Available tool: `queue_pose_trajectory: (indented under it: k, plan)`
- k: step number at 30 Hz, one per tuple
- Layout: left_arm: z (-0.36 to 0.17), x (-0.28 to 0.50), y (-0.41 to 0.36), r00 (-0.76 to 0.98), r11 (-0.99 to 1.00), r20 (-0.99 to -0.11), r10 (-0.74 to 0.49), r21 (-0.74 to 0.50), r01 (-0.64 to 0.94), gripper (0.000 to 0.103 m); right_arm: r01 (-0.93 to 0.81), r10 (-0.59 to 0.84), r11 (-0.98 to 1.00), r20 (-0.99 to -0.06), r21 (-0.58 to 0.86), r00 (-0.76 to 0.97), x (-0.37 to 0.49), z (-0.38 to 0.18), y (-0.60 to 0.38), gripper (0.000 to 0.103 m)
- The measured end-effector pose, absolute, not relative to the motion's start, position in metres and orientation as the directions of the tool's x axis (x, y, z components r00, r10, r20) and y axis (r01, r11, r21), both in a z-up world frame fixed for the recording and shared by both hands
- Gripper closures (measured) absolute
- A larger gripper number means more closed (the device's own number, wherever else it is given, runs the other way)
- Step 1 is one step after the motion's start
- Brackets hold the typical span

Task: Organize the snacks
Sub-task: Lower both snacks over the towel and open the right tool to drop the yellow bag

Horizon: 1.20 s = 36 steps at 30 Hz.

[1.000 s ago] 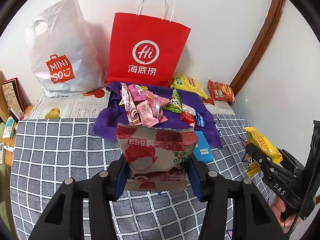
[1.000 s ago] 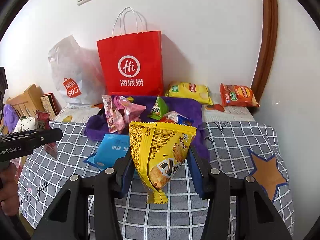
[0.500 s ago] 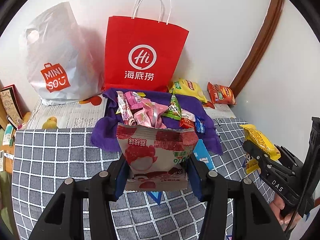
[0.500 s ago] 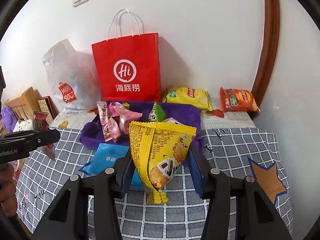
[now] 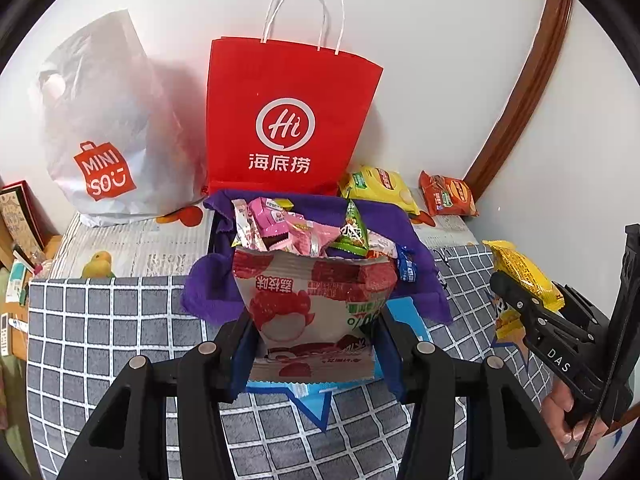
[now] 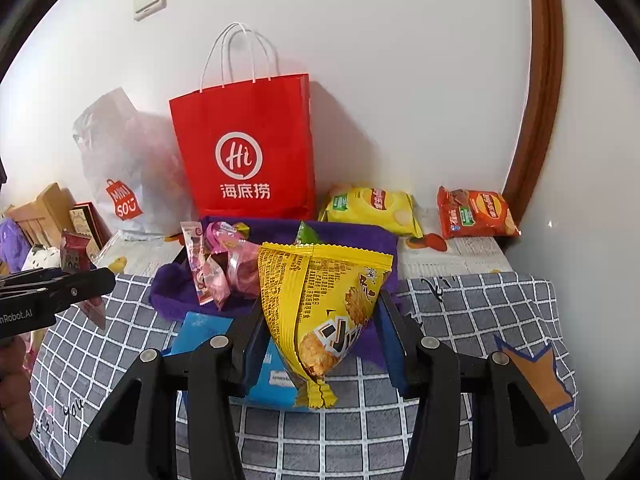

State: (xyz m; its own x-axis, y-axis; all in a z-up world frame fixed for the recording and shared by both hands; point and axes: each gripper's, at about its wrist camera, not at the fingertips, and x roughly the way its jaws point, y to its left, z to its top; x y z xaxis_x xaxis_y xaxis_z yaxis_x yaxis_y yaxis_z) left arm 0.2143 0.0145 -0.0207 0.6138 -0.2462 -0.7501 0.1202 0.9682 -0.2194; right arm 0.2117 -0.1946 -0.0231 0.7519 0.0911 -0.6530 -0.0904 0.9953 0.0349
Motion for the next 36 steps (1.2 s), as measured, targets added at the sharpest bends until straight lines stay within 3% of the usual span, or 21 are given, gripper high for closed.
queue_pose_trajectory:
  k: [36]
  plan:
    - [-0.029,0.286,0.016,0.605,0.965,-0.756,-0.252,-0.244,0.096,0.053,-0.070,0.104,0.994,-0.636,0.079,0.765,0.284,-0.026,-0.205,0.053]
